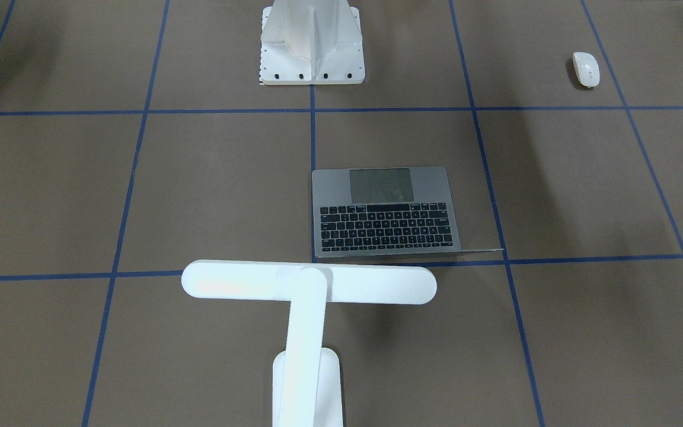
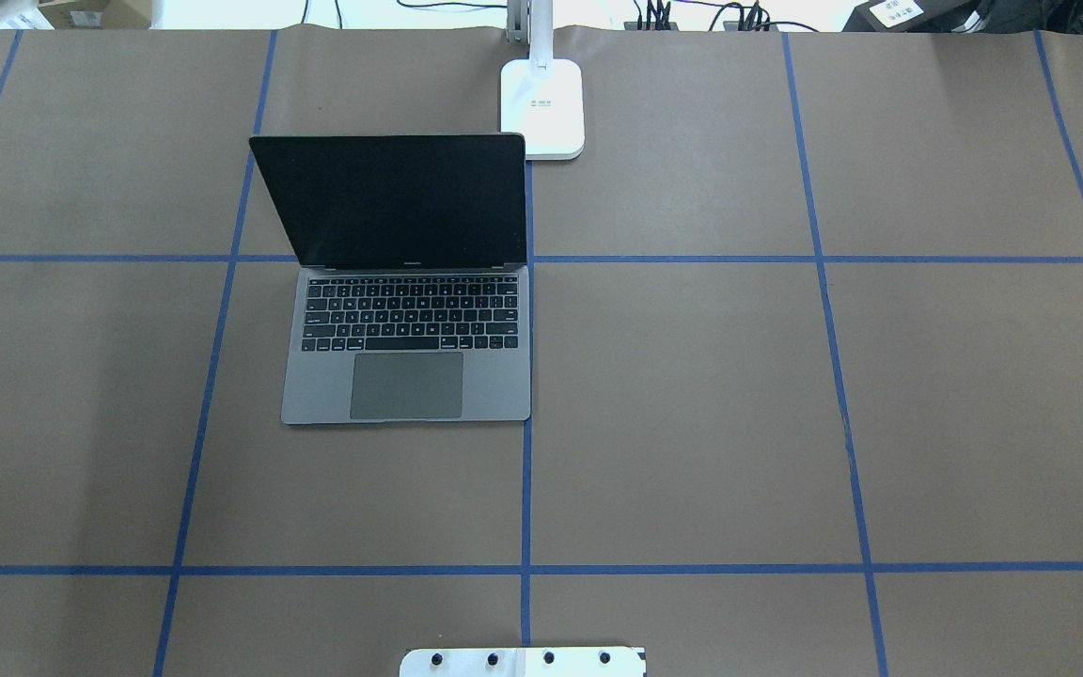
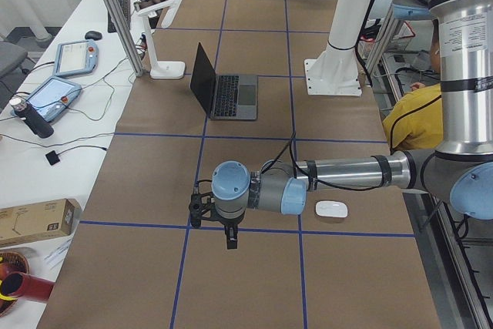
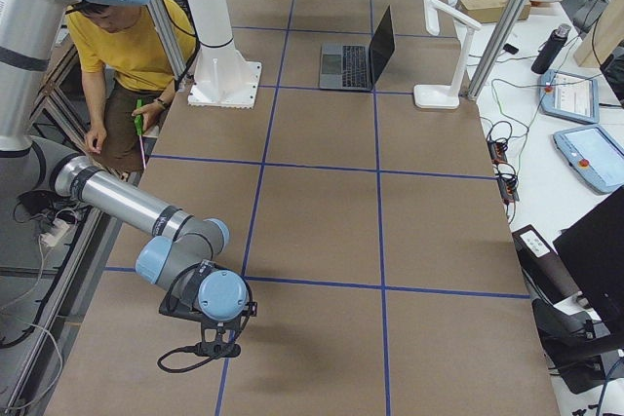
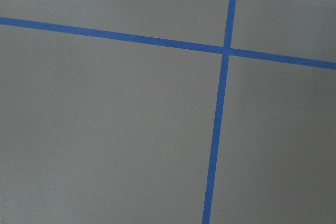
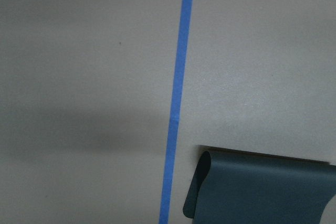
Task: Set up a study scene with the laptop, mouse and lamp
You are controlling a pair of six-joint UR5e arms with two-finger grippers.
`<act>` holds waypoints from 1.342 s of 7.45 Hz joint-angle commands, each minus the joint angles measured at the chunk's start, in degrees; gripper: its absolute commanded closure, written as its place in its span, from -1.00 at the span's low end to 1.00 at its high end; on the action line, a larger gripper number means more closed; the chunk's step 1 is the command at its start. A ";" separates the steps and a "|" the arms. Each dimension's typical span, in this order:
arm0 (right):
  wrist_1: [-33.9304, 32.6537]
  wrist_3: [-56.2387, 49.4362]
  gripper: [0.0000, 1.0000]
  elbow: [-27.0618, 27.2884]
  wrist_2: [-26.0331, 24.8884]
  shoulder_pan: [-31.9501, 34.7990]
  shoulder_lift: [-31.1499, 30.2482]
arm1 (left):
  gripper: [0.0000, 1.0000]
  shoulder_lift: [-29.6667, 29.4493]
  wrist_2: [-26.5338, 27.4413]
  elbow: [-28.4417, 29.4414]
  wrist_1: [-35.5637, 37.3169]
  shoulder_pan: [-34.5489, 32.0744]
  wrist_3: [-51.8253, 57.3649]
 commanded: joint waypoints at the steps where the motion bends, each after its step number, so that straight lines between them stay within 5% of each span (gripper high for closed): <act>1: -0.13 0.71 -0.65 -3.65 0.27 -1.23 -0.69 | -1.00 0.08 0.00 -0.19 -0.12 0.00 0.01; 5: -0.49 5.80 -0.80 -5.32 3.17 -13.70 1.59 | -1.00 0.08 0.00 -0.10 -0.12 0.00 0.01; 10: -0.31 4.84 -0.74 -8.76 -0.34 -16.09 2.74 | -1.00 0.35 0.00 -0.19 -0.12 0.00 0.01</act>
